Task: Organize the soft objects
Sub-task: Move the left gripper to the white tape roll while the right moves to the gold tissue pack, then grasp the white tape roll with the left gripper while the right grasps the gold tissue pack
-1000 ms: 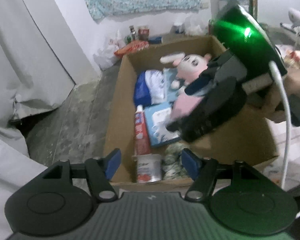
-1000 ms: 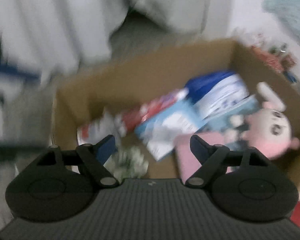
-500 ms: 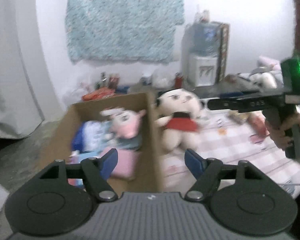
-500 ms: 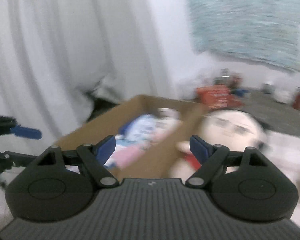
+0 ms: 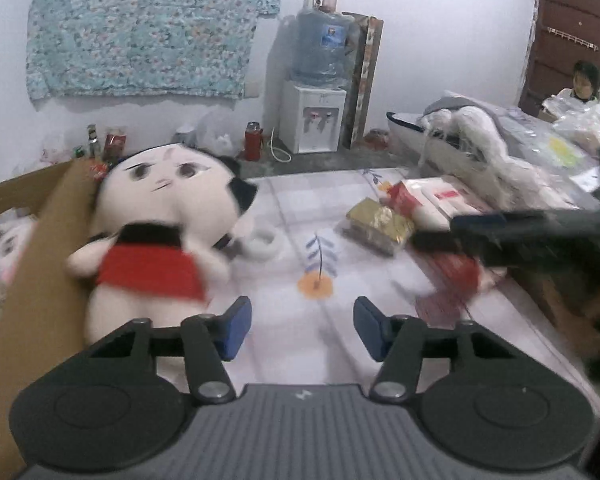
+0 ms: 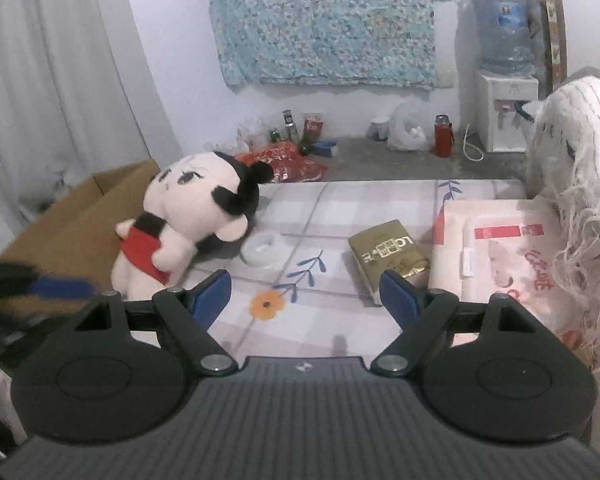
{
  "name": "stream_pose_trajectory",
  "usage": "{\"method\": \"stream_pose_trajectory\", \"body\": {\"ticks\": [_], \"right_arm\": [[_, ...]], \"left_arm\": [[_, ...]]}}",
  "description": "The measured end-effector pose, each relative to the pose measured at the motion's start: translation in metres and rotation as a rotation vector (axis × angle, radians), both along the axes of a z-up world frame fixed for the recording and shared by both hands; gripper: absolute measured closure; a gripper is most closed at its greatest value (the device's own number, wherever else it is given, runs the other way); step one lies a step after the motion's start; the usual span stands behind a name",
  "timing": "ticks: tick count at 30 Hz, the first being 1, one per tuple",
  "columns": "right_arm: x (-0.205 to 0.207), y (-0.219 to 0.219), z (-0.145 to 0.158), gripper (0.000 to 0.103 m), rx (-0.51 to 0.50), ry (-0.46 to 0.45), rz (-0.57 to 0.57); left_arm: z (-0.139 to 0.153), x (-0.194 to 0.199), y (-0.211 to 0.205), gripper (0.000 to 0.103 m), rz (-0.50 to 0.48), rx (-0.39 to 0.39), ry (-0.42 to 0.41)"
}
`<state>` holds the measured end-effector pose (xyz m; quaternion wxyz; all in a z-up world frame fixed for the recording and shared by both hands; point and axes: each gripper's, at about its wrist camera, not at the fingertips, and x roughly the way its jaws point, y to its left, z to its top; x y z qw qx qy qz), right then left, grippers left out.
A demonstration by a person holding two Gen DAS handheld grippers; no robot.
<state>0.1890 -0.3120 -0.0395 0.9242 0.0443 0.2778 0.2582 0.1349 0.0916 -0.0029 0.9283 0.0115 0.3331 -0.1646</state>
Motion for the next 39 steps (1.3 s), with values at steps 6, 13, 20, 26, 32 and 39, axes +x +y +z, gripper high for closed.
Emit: {"method": "stream_pose_trajectory", "body": {"ticks": [6,13,20,26,32,39], "right_arm": [[-0.003,0.000,-0.010,0.022,-0.020,0.044,-0.037],[-0.006,-0.022,-0.006,0.022,0.039,0.048,-0.076],[-0.005,-0.025,-0.007,0.022,0.034,0.035,-0.085],[-0.001,-0.024,-0.009,0.022,0.009,0.032,-0.097],[0.000,-0.021,-0.010,0.022,-0.005,0.026,-0.096],[0.016,0.012,-0.011,0.022,-0.103,-0.016,-0.055]], "left_arm": [[-0.029,0.075,-0.042,0.054,-0.011,0.017,-0.010],[-0.050,0.123,-0.061,0.053,0.040,0.069,-0.001],[-0.064,0.143,-0.067,0.057,0.104,0.149,0.011],[-0.056,0.128,-0.048,0.084,0.081,0.123,0.106],[-0.052,0.063,-0.032,0.085,-0.001,0.111,0.165],[-0.055,0.018,0.008,0.086,0.000,-0.096,0.218]]}}
